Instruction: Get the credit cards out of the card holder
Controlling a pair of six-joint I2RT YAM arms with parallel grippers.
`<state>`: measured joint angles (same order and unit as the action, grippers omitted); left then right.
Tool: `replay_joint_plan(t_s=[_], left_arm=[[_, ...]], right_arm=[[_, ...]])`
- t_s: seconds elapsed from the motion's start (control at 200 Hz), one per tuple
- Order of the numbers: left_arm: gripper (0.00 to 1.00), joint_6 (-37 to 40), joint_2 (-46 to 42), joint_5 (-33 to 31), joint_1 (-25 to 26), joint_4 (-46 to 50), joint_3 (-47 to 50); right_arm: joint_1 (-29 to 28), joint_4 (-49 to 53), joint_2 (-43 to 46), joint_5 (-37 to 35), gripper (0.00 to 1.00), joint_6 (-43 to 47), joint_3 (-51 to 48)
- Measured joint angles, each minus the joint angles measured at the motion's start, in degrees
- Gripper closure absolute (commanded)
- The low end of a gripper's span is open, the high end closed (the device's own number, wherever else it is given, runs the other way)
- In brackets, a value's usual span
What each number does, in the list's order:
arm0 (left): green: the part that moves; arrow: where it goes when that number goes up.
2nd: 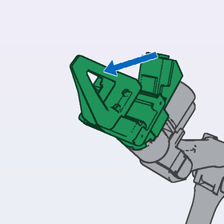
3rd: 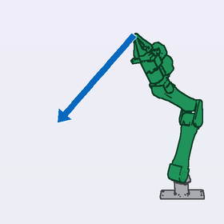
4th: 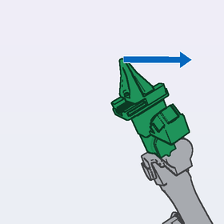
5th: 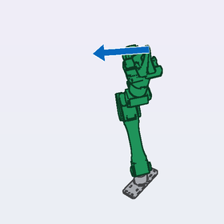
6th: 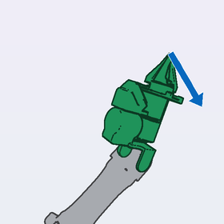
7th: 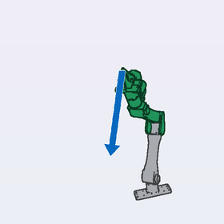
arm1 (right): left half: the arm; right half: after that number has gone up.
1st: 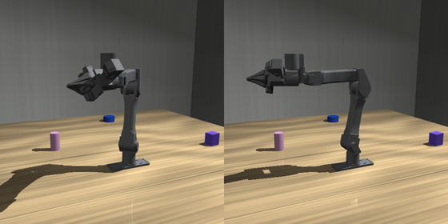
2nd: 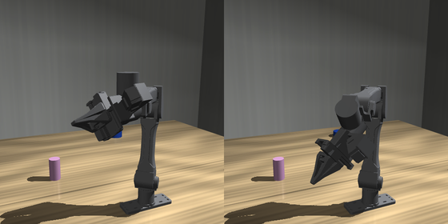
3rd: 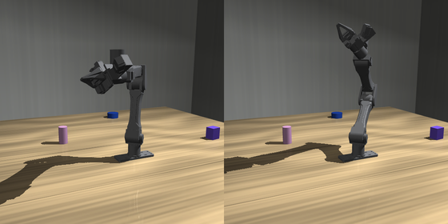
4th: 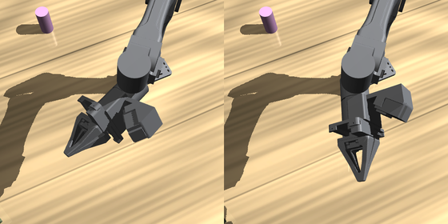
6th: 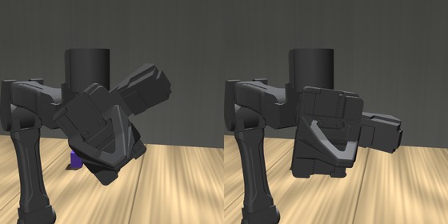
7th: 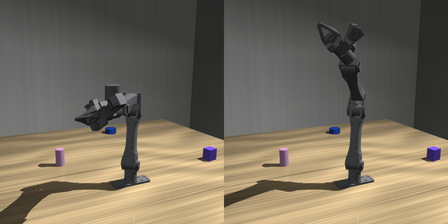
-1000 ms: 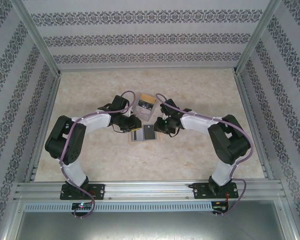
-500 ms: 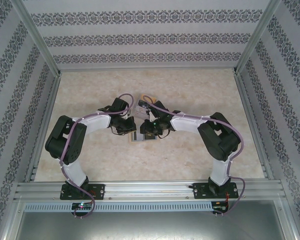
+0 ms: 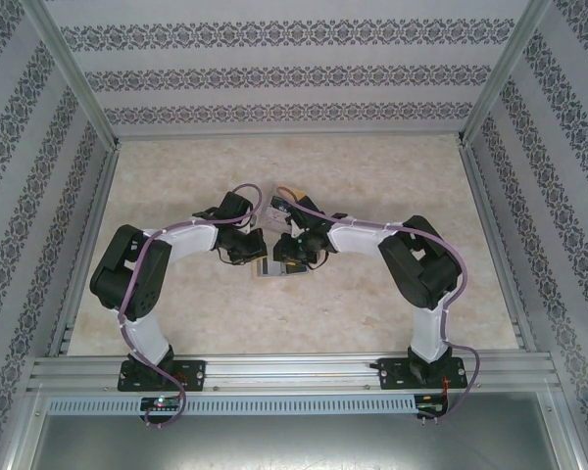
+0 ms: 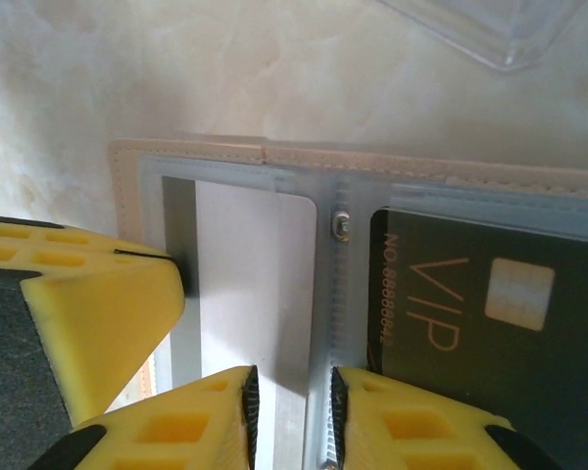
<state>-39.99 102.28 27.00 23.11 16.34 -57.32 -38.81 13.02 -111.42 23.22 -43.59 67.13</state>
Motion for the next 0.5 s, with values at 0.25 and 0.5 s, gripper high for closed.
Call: replay_joint_plan(t_s=[0.25,0.5], left_arm=[[0.95,-0.39,0.0,1.66,-0.33,-2.6,1.14],[0.92,-0.83,-0.13,2.69,-0.63,-4.92,2.32]], right_arm=[[-0.09,-0.85,-1.05,0.85,0.77,-1.53,0.35],[0.42,-1.66,-1.11,1.77,0.89,-2.91,-0.13]])
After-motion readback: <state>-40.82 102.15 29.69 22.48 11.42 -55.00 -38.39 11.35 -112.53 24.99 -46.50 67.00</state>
